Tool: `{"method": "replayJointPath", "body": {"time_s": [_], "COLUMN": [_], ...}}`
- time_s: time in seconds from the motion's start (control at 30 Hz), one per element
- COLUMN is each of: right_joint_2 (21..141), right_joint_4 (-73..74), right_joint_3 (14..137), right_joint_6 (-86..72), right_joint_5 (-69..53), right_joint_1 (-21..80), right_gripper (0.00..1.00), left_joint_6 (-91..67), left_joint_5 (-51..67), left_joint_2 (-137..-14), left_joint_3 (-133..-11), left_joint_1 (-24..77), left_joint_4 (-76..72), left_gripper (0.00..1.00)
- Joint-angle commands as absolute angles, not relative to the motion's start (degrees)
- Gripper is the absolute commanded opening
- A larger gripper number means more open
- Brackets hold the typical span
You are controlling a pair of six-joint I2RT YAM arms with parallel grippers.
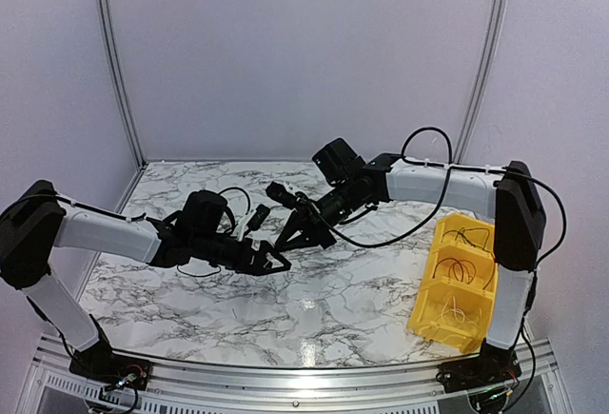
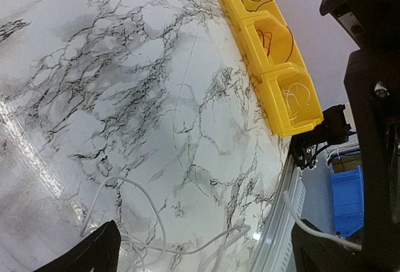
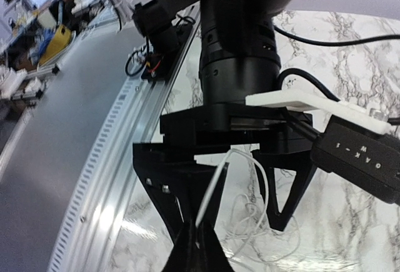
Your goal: Untangle the cables
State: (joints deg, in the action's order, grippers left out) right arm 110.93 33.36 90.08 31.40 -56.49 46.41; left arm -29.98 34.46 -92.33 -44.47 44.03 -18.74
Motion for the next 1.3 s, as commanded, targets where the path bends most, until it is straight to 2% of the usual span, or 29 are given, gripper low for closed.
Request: {"method": "replayJointPath", "body": {"time_s": [0.0,0.33,0.5,0.63,0.8,0.97,1.1,1.17,1.27], "right_joint_2": [111.4,111.1,108.0,102.9,101.4,102.1,103.0,103.3,103.7], "right_joint_4": [34.3,30.8,28.3,27.0,28.1,29.2,30.3,30.6,31.5], "right_joint_3": [93.1,92.9,90.7,87.7,87.6,89.0,91.2,92.2,93.5], "right_joint_6": [31.3,27.0,25.1,26.1,26.2,25.6,24.6,24.3,24.1], "right_joint_5": [-58.4,-53.1,-50.3,-48.1,-47.5,-47.6,-48.6,-48.7,-48.8], "right_joint_1": [46.5,43.0,39.1,39.0,39.1,39.4,39.5,39.6,39.9], "right_gripper": [0.0,0.0,0.0,0.0,0.0,0.0,0.0,0.0,0.0], "left_joint_6": [-28.8,-23.2,-17.4,-17.6,-18.9,-21.3,-16.4,-13.3,-10.7], "left_joint_5": [33.7,29.7,19.1,5.4,-5.2,-6.4,-6.0,-5.0,-6.4], "left_joint_2": [-91.8,-89.9,-85.0,-80.2,-74.9,-74.5,-77.2,-78.8,-82.4], "left_joint_3": [-45.0,-44.2,-43.6,-42.5,-38.0,-33.0,-31.1,-30.1,-32.1], "left_joint_1": [44.3,44.8,45.2,45.3,46.1,47.9,51.4,52.7,53.3], "left_joint_4": [-18.4,-9.8,-0.3,2.7,-8.6,-26.7,-40.5,-46.3,-47.0], "left_gripper": [0.99,0.99,0.99,0.99,0.99,0.99,0.98,0.93,0.83]}}
